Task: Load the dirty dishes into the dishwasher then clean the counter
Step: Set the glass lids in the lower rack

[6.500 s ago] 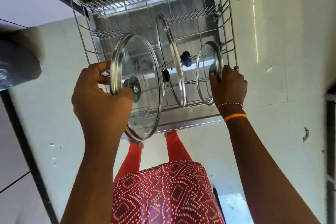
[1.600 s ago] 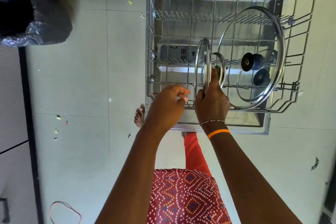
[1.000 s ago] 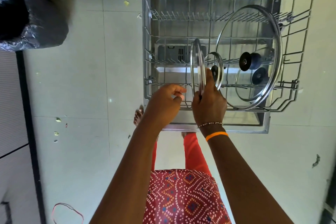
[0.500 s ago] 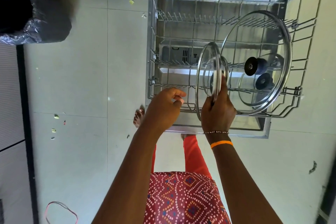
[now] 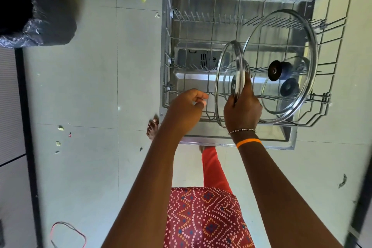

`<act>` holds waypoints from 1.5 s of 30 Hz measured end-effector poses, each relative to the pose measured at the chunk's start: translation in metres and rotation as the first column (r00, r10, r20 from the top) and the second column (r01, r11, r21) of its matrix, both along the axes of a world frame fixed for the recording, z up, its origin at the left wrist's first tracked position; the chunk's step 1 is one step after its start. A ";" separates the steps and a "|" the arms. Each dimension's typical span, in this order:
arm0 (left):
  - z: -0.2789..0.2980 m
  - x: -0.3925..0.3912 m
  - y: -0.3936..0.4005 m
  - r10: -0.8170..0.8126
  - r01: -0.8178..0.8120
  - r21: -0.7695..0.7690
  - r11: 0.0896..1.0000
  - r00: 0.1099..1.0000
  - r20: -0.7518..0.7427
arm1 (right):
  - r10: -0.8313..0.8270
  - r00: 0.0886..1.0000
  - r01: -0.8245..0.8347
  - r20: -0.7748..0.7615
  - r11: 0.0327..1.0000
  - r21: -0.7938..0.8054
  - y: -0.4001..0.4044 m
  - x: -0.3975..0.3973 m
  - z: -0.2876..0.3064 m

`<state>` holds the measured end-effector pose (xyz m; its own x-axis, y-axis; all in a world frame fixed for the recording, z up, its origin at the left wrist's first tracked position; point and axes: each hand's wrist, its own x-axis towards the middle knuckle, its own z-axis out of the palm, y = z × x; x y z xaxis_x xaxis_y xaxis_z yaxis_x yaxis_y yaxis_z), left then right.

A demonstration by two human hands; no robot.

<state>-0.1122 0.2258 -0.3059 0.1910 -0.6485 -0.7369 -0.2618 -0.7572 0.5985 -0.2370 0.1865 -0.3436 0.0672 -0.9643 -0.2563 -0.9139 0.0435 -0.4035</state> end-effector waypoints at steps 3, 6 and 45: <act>0.001 -0.008 -0.006 0.043 -0.042 0.022 0.999 0.998 -0.055 | 0.055 0.998 -0.055 -0.023 0.998 0.004 0.007 0.003 -0.003; -0.001 -0.013 -0.008 0.051 -0.049 0.030 0.998 0.996 -0.068 | 0.081 0.996 -0.081 -0.026 0.997 -0.004 0.005 0.003 -0.005; -0.015 0.009 0.029 0.192 -0.184 0.080 0.980 0.975 -0.113 | 0.114 0.984 -0.089 0.133 0.979 -0.184 0.019 0.003 0.013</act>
<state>-0.1029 0.2547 -0.3214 0.2123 -0.5567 -0.8031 -0.0406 -0.8262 0.5619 -0.2337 0.2055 -0.3302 0.1905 -0.9797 -0.0628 -0.8425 -0.1303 -0.5227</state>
